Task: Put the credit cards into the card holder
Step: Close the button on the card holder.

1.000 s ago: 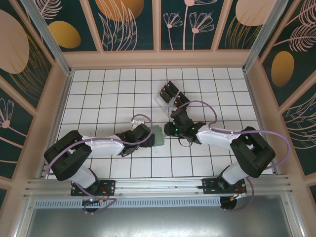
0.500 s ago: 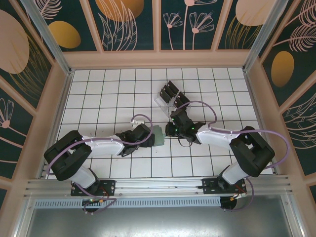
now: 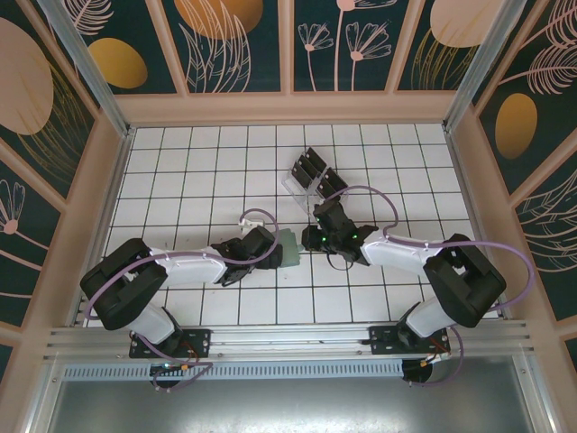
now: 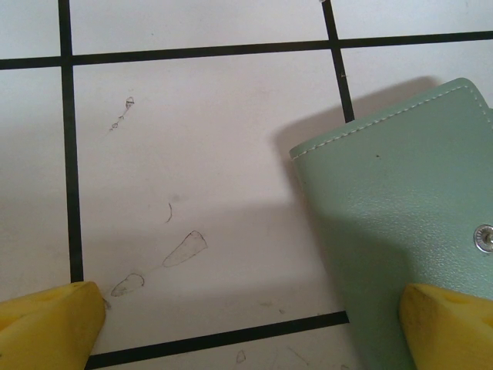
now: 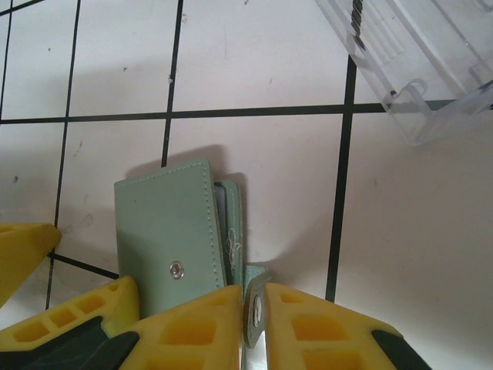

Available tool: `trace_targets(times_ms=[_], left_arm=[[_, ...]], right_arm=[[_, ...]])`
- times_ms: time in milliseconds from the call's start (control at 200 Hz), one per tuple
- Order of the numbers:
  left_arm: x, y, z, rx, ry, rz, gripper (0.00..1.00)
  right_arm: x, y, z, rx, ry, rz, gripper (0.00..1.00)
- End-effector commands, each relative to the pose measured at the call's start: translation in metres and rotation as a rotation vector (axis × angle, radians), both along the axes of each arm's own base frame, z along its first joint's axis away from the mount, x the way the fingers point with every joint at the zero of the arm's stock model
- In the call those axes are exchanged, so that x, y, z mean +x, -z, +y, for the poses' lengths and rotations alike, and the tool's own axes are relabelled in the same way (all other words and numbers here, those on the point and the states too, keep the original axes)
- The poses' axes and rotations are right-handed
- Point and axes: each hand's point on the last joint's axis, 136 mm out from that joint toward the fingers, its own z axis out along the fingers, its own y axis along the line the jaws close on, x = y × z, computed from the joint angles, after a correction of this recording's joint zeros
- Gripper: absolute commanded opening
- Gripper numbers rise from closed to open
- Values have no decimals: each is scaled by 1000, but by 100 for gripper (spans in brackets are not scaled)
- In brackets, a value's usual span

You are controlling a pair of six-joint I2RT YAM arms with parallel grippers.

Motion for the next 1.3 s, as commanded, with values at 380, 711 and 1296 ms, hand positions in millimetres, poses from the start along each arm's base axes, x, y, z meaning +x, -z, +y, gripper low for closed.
trace_targets(times_ms=[380, 711, 1296], left_arm=[[-12, 24, 24, 91, -31, 65, 98], [-13, 24, 24, 89, -29, 64, 98], [-13, 26, 23, 87, -26, 66, 98]], right_arm=[[1, -3, 2, 25, 3, -7, 3], [-1, -12, 15, 99, -33, -4, 0], [-9, -9, 50, 172, -97, 33, 0]])
